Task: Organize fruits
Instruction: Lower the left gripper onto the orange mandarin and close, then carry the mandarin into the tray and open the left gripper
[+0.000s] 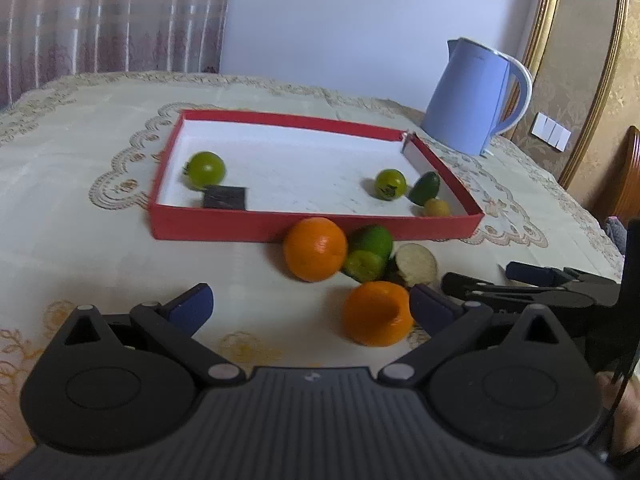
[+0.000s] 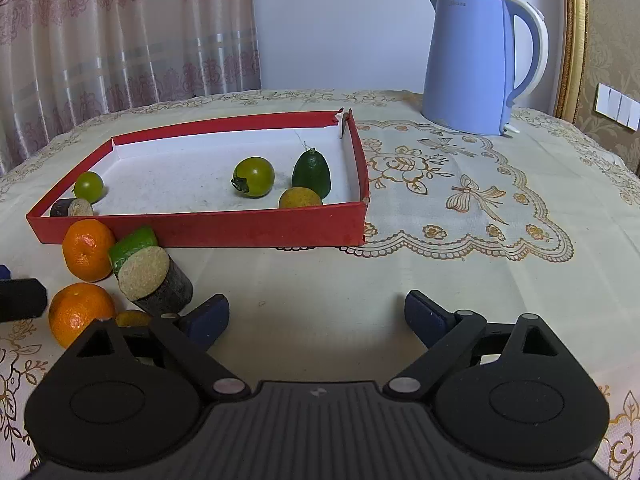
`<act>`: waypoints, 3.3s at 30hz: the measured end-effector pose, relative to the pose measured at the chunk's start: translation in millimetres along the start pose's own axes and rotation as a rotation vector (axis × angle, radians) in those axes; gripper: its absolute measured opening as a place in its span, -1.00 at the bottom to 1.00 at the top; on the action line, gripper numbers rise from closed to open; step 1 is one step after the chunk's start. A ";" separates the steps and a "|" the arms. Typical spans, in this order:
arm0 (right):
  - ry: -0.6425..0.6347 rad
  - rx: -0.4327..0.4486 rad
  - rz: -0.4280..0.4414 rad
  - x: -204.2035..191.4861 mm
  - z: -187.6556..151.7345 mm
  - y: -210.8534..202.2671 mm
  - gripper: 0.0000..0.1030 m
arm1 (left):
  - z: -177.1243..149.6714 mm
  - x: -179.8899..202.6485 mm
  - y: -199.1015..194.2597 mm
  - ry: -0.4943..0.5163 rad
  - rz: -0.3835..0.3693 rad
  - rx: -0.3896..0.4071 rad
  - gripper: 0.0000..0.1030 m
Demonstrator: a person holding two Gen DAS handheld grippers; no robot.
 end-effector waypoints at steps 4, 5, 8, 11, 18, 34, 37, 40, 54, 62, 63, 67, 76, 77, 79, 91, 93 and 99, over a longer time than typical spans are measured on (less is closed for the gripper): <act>0.001 0.000 0.001 -0.6 0.4 0.6 0.85 | 1.7 8.5 13.4 0.000 0.036 -0.038 1.00; 0.001 0.000 0.001 -0.2 0.3 0.5 0.85 | 1.7 8.4 15.3 -0.009 0.037 -0.045 1.00; 0.001 0.000 0.002 -0.1 0.3 0.5 0.85 | 2.1 9.9 19.5 -0.025 0.045 -0.058 1.00; 0.001 0.001 0.002 0.0 0.3 0.4 0.85 | 1.0 14.6 22.4 -0.021 0.056 -0.068 1.00; 0.002 0.001 0.002 0.1 0.3 0.5 0.86 | 1.3 18.7 30.2 -0.045 0.090 -0.079 1.00; 0.000 0.000 0.001 -1.1 0.4 0.6 0.86 | -4.1 32.7 17.1 0.043 -0.046 -0.070 -0.12; 0.000 0.000 0.001 -0.6 0.3 0.5 0.86 | -8.2 36.3 20.6 0.067 -0.039 -0.085 -0.12; -0.001 0.000 0.001 -0.9 0.2 0.8 0.86 | -9.7 37.1 22.5 0.073 -0.028 -0.071 -0.09; -0.002 0.000 0.000 -0.9 0.2 0.7 0.86 | -13.6 34.7 15.0 0.130 0.011 -0.025 -0.20; -0.003 0.000 -0.001 -0.8 -0.2 1.1 0.87 | 3.7 18.4 -11.0 0.140 0.042 0.049 -0.20; -0.003 0.000 -0.001 -0.8 -0.2 1.1 0.87 | 10.3 16.0 -13.4 0.135 0.044 0.059 -0.20; -0.003 -0.001 -0.002 -0.9 -0.1 1.1 0.87 | 42.0 9.3 -16.2 0.122 0.061 0.107 -0.20; -0.003 -0.001 -0.002 -1.2 0.0 1.0 0.87 | 106.1 -9.8 41.4 0.097 0.151 0.088 -0.20; -0.004 -0.001 -0.002 -1.2 -0.1 0.9 0.87 | 109.4 -12.6 48.2 0.092 0.165 0.081 -0.20; -0.003 -0.001 -0.002 -1.3 -0.1 0.8 0.87 | 116.3 -17.6 64.3 0.087 0.183 0.058 -0.20; -0.004 -0.001 -0.003 -1.5 -0.2 0.5 0.87 | 117.4 -33.0 113.4 0.065 0.210 -0.018 -0.20; -0.004 -0.001 -0.003 -1.7 -0.2 0.5 0.87 | 117.4 -34.4 115.2 0.065 0.210 -0.011 -0.20; -0.004 -0.001 -0.003 -1.8 -0.2 0.6 0.87 | 117.9 -35.0 117.0 0.069 0.211 0.001 -0.19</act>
Point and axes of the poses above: each gripper's, at about its wrist camera, not at the fingertips, and y roughly the way its jaws point, x to its right, z to its top, the point moved 4 cm from there along y, roughly the way its jaws point, and after that the axes turned 7 degrees about -x, right-handed, at the moved point
